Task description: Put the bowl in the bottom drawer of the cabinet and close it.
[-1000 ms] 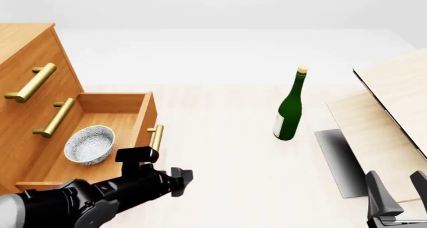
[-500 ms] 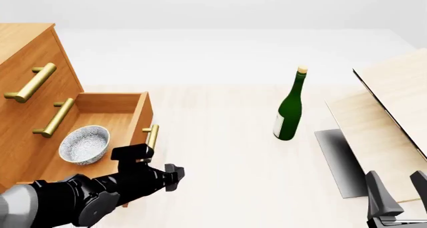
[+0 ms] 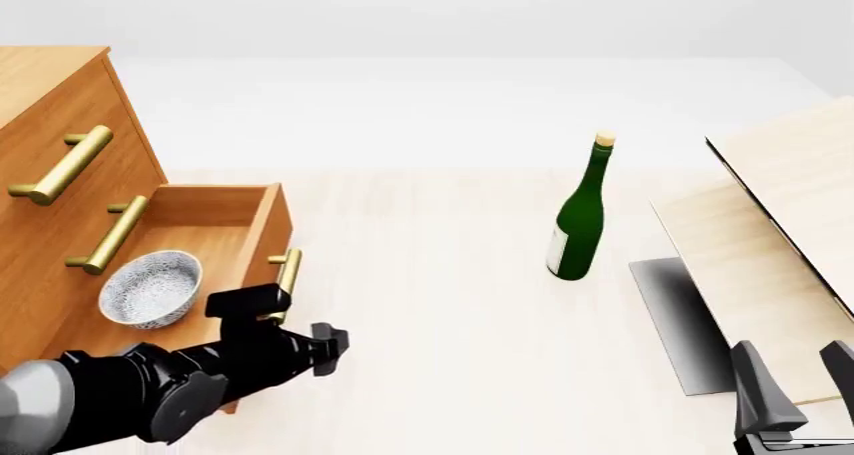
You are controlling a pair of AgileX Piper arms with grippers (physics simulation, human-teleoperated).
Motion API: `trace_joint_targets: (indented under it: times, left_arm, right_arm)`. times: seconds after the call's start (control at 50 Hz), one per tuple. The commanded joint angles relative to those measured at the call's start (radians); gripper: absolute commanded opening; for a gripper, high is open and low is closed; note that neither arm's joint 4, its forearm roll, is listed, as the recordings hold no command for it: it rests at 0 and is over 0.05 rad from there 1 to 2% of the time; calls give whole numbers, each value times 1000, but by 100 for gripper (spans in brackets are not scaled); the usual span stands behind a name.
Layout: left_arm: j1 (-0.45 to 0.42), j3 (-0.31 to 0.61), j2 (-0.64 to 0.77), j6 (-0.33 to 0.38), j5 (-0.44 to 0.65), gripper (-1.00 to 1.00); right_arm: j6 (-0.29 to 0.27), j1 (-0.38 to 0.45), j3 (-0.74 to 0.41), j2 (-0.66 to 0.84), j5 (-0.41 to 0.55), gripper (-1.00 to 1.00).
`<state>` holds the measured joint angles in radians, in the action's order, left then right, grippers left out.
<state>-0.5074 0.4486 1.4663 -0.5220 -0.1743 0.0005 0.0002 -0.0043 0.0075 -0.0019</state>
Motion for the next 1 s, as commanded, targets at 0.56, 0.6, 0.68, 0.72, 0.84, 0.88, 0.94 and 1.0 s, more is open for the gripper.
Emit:
trace_joint_targets:
  times: [0.56, 0.6, 0.68, 0.72, 0.84, 0.88, 0.94, 1.0]
  left_arm:
    - [119, -21, 28, 53, 12, 100]
    - [130, -22, 28, 60, 13, 100]
    - [137, -24, 24, 63, 16, 100]
    - [148, -26, 26, 68, 16, 100]
    - [161, -31, 32, 72, 12, 100]
    - [169, -30, 33, 76, 12, 100]
    - [189, -32, 36, 89, 11, 100]
    - [203, -33, 36, 97, 12, 100]
  right_arm:
    - [0, 0, 0, 0, 0, 100]
    - [0, 0, 0, 0, 0, 100]
    - [0, 0, 0, 0, 0, 100]
    - [0, 0, 0, 0, 0, 100]
    - [0, 0, 0, 0, 0, 100]
    - [0, 0, 0, 0, 0, 100]
    - [0, 0, 0, 0, 0, 100]
    - [0, 0, 0, 0, 0, 100]
